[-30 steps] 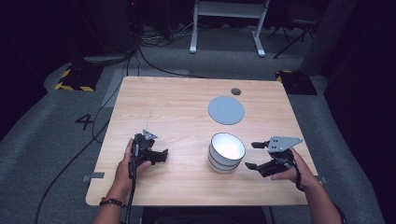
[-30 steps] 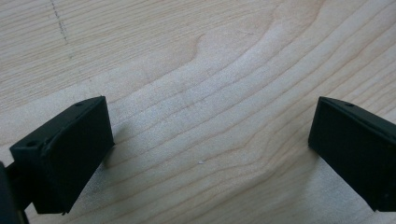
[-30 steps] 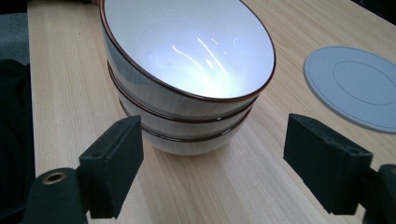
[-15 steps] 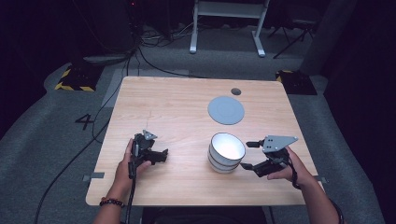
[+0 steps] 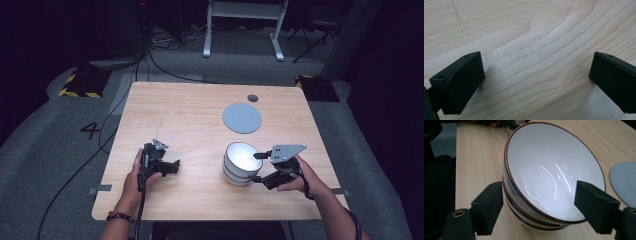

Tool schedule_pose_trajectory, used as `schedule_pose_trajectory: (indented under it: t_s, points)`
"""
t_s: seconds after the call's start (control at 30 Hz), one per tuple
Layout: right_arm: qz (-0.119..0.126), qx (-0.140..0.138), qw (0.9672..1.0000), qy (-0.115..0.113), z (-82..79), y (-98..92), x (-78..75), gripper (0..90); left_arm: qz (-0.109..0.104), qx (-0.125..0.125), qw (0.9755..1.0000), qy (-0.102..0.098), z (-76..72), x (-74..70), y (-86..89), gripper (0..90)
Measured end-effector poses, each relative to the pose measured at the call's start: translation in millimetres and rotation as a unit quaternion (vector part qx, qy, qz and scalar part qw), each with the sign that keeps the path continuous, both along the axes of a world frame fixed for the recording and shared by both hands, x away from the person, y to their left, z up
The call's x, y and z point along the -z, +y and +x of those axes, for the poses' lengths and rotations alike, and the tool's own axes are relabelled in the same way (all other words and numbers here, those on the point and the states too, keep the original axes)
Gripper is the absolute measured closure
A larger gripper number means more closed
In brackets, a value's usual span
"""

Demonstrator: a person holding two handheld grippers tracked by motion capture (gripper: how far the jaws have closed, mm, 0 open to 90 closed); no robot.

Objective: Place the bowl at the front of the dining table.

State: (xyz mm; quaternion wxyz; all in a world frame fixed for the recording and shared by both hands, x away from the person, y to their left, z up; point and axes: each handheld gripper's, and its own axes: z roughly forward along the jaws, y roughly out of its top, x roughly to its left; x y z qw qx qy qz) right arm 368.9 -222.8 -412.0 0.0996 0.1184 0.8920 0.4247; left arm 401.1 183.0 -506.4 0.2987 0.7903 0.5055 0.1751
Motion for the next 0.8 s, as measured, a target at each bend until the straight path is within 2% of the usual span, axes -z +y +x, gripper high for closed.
schedule_pose_trajectory:
  t_s: [0.23, 0.33, 0.47, 0.6, 0.63, 0.7, 0.8]
  points:
    - [0.006, -0.012, 0.9997, 0.02, 5.5, 9.0, 3.0, 28.3, 0.0, 0.0, 1.0, 0.0, 0.0, 0.0, 0.0, 0.0]
    - [0.007, -0.026, 0.9991, 0.032, 7.9, 16.8, 5.8, 34.1, 0.0, 0.0, 1.0, 0.0, 0.0, 0.0, 0.0, 0.0]
    - [0.005, -0.03, 0.9989, 0.037, 8.5, 21.2, 7.1, 37.8, 0.0, 0.0, 1.0, 0.0, 0.0, 0.0, 0.0, 0.0]
    - [0.003, -0.044, 0.9979, 0.048, 9.2, 24.9, 7.5, 46.7, 0.0, 0.0, 1.0, 0.0, 0.0, 0.0, 0.0, 0.0]
    - [0.001, -0.053, 0.9971, 0.055, 9.7, 25.6, 7.1, 52.5, 0.0, 0.0, 1.0, 0.0, 0.0, 0.0, 0.0, 0.0]
    - [0.002, -0.056, 0.9967, 0.058, 9.6, 25.9, 7.0, 55.5, 0.0, 0.0, 1.0, 0.0, 0.0, 0.0, 0.0, 0.0]
    - [0.006, -0.075, 0.9945, 0.073, 9.7, 26.8, 6.4, 69.1, 0.0, 0.0, 1.0, 0.0, 0.0, 0.0, 0.0, 0.0]
